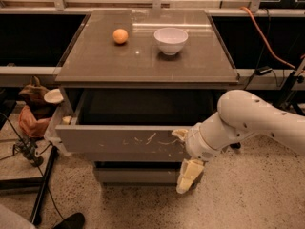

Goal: Close top drawer

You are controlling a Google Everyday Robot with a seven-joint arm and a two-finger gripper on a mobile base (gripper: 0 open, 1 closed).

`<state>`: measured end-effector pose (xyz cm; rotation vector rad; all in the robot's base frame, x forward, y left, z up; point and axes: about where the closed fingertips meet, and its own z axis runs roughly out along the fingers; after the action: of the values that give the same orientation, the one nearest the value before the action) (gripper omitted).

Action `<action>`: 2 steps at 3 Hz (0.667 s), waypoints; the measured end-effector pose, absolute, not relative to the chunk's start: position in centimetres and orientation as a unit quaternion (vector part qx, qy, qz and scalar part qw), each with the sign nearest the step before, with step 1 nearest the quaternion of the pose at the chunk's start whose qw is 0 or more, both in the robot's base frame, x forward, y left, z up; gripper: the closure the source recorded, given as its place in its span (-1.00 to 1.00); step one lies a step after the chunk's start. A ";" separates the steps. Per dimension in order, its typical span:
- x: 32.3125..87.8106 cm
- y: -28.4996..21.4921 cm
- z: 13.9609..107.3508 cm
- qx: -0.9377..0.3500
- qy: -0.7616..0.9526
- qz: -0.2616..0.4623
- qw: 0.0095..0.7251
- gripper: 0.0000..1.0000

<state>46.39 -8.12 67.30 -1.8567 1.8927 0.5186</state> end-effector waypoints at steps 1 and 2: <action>46.4 -8.1 67.3 -0.671 0.684 0.187 0.218 -1.00; 47.4 -8.1 66.5 -0.677 0.680 0.175 0.221 -1.00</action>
Offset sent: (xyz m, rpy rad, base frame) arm 0.0257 -0.0021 -0.0189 -0.0330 -0.0571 0.0090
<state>47.45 -8.11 66.46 -1.8705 1.8805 0.4840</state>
